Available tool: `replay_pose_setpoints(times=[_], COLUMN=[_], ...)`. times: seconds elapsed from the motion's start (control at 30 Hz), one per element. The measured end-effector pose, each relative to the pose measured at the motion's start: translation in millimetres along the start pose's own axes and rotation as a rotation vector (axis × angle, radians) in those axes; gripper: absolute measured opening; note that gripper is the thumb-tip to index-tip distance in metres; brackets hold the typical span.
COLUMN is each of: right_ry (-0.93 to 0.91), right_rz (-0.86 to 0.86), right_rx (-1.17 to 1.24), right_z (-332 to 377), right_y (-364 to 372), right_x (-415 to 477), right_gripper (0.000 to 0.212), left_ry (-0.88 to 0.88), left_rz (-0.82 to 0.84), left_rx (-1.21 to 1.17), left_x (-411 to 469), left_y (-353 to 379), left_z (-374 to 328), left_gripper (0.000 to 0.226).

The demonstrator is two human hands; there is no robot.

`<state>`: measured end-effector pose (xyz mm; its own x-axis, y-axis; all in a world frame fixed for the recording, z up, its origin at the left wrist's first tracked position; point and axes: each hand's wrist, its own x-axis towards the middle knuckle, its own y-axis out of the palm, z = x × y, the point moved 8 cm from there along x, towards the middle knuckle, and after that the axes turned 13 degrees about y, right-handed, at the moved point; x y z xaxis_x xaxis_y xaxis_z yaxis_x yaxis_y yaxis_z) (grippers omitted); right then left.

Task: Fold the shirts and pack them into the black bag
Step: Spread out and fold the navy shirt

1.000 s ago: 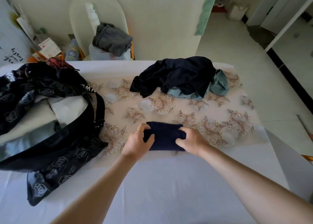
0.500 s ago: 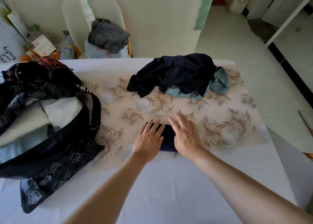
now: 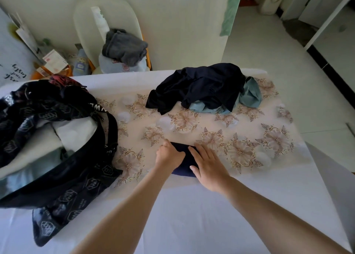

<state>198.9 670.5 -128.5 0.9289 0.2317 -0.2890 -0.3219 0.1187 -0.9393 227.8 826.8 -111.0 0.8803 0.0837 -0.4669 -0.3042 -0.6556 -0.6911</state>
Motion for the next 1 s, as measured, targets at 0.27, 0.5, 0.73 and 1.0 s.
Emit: replay_pose_setpoints(times=[0.27, 0.5, 0.73, 1.0], right_ry=[-0.015, -0.006, -0.205, -0.203], right_rz=[-0.074, 0.207, -0.169, 0.105], right_rx=[0.193, 0.090, -0.131, -0.274], right_z=[11, 30, 60, 51], right_y=[-38, -56, -57, -8], right_x=[-29, -51, -70, -69], right_gripper=[0.075, 0.096, 0.025, 0.067], left_ry=[0.197, 0.665, 0.696, 0.640], left_rz=[0.201, -0.045, -0.026, 0.007], left_rx=[-0.143, -0.194, 0.123, 0.349], left_x=[-24, -103, -145, -136], left_y=[-4, -19, -15, 23], left_z=[-4, -7, 0, 24], left_gripper=[0.026, 0.046, 0.056, 0.054])
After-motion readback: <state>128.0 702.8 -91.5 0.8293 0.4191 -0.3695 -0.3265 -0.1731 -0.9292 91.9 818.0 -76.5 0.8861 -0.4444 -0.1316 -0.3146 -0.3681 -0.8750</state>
